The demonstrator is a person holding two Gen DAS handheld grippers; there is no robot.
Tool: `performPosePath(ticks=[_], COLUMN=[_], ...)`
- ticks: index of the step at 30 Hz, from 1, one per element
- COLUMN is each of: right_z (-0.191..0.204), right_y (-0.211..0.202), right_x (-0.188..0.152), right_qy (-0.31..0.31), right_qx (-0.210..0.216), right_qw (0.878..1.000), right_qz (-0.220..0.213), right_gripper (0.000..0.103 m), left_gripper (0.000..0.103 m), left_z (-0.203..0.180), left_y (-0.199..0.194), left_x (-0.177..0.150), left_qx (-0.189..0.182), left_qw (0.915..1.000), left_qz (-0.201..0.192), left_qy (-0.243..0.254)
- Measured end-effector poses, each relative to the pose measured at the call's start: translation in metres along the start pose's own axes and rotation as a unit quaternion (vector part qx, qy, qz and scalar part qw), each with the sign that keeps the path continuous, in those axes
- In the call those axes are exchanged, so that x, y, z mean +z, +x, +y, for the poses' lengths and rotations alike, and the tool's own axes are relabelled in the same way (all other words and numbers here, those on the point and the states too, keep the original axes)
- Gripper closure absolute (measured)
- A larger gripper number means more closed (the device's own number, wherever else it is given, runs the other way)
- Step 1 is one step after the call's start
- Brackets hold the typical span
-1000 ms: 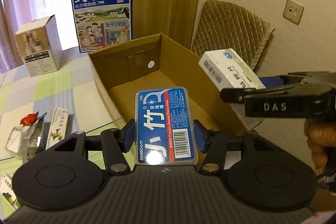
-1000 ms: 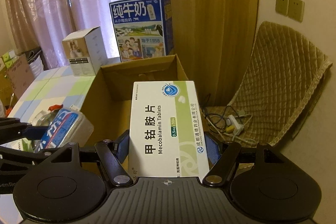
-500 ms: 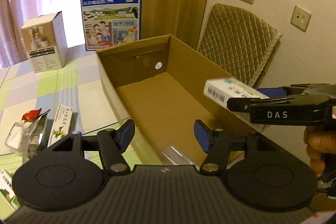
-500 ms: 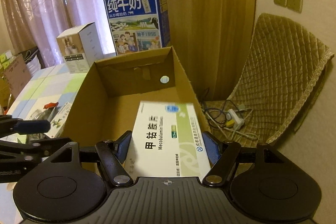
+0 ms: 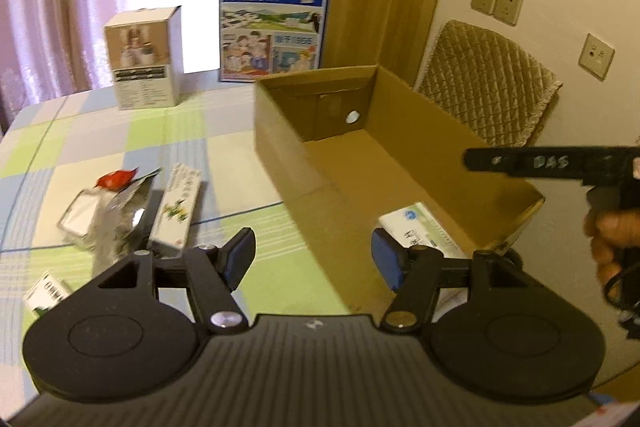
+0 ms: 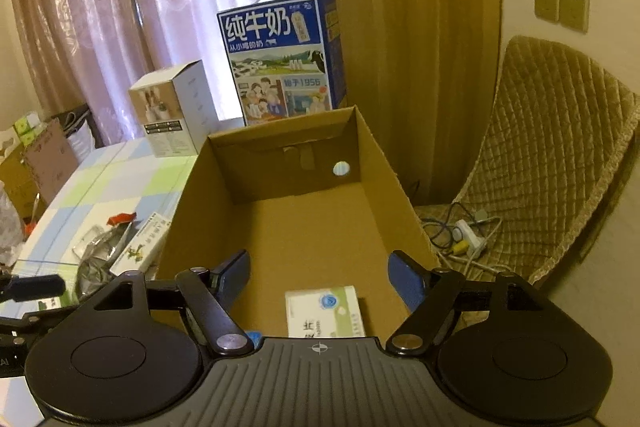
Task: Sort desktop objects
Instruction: 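Carry both boxes to the cardboard box and release them inside, then grasp the white spoon with left tool while right tool grasps the white plug adapter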
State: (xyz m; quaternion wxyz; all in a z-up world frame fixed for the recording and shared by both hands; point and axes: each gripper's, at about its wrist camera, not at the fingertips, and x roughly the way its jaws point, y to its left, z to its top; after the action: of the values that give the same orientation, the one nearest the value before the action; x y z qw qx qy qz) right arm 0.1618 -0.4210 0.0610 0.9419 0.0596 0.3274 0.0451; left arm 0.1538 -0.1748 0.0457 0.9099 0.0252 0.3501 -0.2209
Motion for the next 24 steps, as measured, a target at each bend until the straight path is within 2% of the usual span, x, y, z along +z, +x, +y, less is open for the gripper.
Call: performPosePath(ticks=[7,16,24], right_z=[0.021,0.095,0.154], right_y=[-0.026,-0.058,-0.046], right_x=[-0.012,-0.034,-0.066], right_qy=[0.003,-0.043,-0.099], right_qx=[0.016,0.081,0.119], right_qw=[1.000,0.996,0.988], right_qz=[-0.007,-0.013,0.024], right_gripper=[0.029,0.027,0.026], left_gripper=[0.041,0.039,0.039], left_z=[0.037,0.099,0.142], left_y=[-0.031,-0.088,-0.125], left_x=[-0.026,-0.072,-0.110], left_qx=[0.043,0.119,0.163], left_qw=[0.9988,0.9913,0.9827], left_qz=[0.007,0.023,0.035], left_qy=[-0.022,-0.050,-0.081])
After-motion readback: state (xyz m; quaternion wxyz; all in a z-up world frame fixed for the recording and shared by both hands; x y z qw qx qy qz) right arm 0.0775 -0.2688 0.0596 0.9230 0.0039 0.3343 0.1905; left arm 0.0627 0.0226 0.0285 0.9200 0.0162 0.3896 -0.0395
